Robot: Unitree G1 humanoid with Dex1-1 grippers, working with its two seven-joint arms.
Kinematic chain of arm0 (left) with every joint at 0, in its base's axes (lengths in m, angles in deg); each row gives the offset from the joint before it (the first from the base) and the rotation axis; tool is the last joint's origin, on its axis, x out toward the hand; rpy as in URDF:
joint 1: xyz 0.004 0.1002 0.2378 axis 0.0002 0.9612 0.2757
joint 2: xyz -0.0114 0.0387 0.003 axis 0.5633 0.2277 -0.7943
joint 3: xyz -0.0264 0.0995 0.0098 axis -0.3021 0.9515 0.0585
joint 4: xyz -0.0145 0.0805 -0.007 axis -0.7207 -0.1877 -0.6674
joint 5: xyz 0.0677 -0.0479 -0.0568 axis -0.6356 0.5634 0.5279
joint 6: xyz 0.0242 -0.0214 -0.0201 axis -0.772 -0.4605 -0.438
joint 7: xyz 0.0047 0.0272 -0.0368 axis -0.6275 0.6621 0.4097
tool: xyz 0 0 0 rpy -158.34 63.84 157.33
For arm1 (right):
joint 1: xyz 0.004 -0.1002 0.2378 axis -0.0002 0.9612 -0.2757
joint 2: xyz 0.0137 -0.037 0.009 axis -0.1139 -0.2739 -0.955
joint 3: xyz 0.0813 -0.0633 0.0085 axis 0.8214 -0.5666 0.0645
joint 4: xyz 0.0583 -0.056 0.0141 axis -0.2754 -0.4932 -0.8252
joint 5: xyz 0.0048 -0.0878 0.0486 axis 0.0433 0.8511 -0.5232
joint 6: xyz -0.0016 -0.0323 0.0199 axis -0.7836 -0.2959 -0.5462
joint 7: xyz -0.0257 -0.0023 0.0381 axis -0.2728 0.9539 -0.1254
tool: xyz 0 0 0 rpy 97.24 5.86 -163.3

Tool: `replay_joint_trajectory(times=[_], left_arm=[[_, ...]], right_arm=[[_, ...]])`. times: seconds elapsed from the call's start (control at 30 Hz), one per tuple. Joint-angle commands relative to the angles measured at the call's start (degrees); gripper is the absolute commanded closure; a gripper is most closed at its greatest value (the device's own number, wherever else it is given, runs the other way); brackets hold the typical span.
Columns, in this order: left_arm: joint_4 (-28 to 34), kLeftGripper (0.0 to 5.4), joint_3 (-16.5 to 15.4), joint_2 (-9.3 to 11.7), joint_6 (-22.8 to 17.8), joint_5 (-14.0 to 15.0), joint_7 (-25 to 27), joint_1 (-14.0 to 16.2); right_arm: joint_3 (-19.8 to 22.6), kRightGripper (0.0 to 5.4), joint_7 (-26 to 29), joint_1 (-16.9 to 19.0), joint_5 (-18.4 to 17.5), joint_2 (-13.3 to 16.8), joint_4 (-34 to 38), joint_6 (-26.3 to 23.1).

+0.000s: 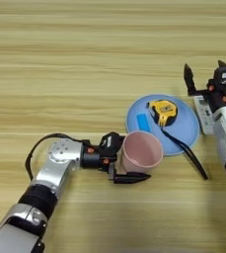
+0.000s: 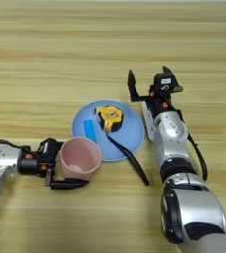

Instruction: Move the objects on the table

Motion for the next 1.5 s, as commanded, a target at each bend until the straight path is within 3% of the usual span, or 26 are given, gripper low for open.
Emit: replay_joint_trajectory(times=[0.03, 0.1, 0.13, 0.43, 1.07, 1.23, 1.5], left_arm=[[-1.37, 1.18, 0.47, 0.4, 0.51, -1.76, -0.08, -0.48], [-1.42, 1.18, 0.44, 0.31, 0.63, -1.67, -0.11, -0.47], [-1.45, 0.89, 0.39, 0.21, 0.71, -1.59, -0.16, -0.47], [-0.04, 0.04, -0.31, -0.16, -0.01, 0.2, 0.81, -0.2], [7.92, 0.04, -5.58, 2.39, -3.03, 4.17, 0.26, 0.96], [11.19, 0.04, -6.0, 3.57, -4.5, 5.4, 0.28, 1.99], [12.84, 0.04, -5.88, 3.97, -4.73, 5.08, -0.29, 3.32]], right_arm=[[0.13, 0.0, -0.08, -0.72, -0.03, 0.08, 0.65, -0.34], [0.13, 0.0, -0.03, -0.67, -0.03, 0.14, 0.71, -0.37], [0.14, 0.0, 0.03, -0.65, -0.04, 0.2, 0.69, -0.39], [0.16, 0.0, 0.16, -0.57, -0.04, 0.38, 0.55, -0.44], [0.3, 0.0, 0.6, -0.48, -0.24, 0.72, 0.46, -0.55], [0.35, 0.0, 0.69, -0.45, -0.26, 0.76, 0.48, -0.57], [0.39, 0.0, 0.72, -0.44, -0.26, 0.8, 0.52, -0.66]])
